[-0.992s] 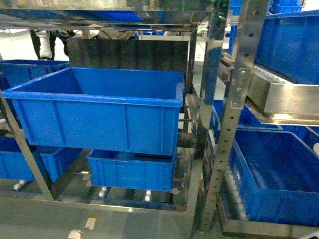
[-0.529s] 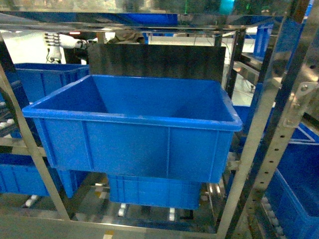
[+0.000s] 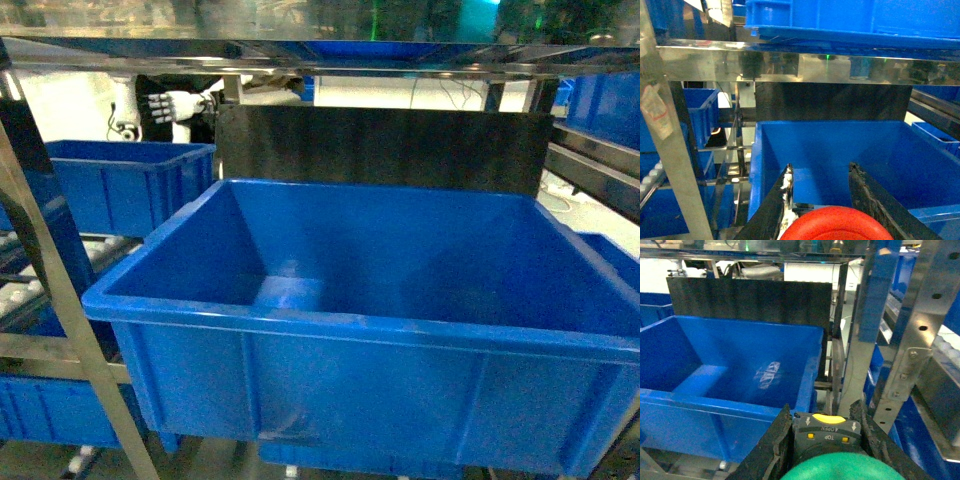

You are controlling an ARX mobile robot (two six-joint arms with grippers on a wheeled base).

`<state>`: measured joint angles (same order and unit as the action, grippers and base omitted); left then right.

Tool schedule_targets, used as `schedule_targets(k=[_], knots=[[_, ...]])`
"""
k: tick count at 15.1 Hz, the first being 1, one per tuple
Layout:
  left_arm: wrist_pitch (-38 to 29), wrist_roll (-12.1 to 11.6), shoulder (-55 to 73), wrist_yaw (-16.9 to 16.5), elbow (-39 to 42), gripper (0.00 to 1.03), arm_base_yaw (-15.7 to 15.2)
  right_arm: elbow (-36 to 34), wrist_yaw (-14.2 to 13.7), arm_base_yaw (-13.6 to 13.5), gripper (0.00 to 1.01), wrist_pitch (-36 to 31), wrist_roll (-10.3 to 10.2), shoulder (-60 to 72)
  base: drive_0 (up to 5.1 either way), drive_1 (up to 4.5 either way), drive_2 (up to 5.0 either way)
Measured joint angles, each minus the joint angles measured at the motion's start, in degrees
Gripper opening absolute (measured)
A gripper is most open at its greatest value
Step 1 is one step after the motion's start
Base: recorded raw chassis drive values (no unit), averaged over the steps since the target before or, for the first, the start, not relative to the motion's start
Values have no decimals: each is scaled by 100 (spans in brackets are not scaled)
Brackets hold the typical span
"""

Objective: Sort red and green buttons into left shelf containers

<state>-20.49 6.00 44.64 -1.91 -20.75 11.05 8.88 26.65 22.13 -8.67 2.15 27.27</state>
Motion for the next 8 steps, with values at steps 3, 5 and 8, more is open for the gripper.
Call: schedule_targets(k=[3,5,8], knots=[[17,2,9,59,0,29,-37,0,39,-4,29,-4,0,-4,-11,-11,-11],[26,2,-7,22,2,29,-7,-2,17,0,29,2,0,-2,-32,399,-463],[7,2,-7,11,0,29,-7,-2,20,0,29,2,0,-33,8,440,-425]])
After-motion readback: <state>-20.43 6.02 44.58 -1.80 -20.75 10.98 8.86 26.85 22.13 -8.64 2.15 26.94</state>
